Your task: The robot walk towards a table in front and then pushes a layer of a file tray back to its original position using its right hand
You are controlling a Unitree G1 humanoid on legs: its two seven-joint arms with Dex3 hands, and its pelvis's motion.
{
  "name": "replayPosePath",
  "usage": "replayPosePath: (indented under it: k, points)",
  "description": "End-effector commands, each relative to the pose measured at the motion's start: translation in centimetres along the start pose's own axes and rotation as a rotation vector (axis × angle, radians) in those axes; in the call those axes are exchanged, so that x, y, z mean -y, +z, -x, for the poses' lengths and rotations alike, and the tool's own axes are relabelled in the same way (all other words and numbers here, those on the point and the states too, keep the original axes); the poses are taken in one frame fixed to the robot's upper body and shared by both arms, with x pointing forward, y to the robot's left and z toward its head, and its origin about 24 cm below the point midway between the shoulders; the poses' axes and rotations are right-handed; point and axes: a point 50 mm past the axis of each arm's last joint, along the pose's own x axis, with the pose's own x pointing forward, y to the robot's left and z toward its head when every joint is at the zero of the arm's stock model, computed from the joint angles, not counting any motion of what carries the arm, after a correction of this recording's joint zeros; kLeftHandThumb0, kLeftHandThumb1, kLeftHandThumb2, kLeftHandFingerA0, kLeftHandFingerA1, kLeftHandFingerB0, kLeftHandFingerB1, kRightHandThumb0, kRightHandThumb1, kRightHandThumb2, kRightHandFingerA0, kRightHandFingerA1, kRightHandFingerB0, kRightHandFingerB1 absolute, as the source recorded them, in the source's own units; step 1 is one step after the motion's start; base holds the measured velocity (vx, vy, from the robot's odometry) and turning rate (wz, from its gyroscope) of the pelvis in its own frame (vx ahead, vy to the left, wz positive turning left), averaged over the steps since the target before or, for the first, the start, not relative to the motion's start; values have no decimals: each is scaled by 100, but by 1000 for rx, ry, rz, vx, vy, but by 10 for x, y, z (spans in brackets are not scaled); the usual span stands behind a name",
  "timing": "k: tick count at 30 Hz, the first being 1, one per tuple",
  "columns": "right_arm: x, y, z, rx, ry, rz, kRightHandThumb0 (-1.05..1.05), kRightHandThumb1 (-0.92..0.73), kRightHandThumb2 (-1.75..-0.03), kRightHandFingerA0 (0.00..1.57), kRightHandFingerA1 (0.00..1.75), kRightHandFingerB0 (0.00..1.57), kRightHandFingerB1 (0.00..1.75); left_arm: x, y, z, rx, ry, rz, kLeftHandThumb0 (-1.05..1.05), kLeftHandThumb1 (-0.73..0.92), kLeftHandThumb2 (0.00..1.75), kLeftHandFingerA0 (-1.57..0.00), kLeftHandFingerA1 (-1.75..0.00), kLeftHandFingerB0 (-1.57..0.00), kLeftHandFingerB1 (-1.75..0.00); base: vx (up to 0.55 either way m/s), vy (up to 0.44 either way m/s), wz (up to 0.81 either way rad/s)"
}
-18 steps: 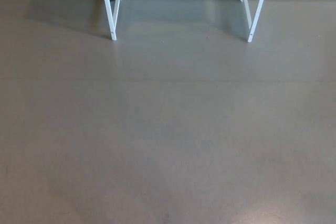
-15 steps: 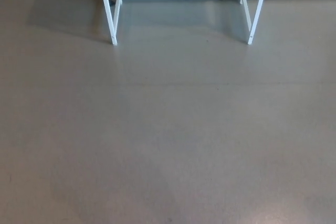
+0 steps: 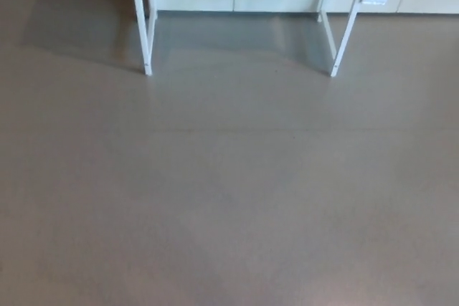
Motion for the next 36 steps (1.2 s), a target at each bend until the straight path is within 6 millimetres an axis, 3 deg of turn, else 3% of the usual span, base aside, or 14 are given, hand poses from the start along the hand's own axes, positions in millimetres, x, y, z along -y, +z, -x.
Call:
replayPosePath:
  k: [1,17,36]
  points:
    - [6,2,-1,18,-14,10,-40,-54,-57,64,40,53,37,1,0,1,14,-11,-15,-22,69,60,-52,-46,-33,-38,206,54,6]
    - [3,0,0,9,6,22,-40,-53,-57,65,40,53,37,3,-4,3,9,-24,-46,-23,69,60,-52,-45,-33,-38,275,-206,19]
    - [2,1,-2,17,23,40,-42,-53,-57,66,40,52,37,2,-4,2,11,-35,-53,-23,69,61,-54,-46,-34,-39,340,88,-15]
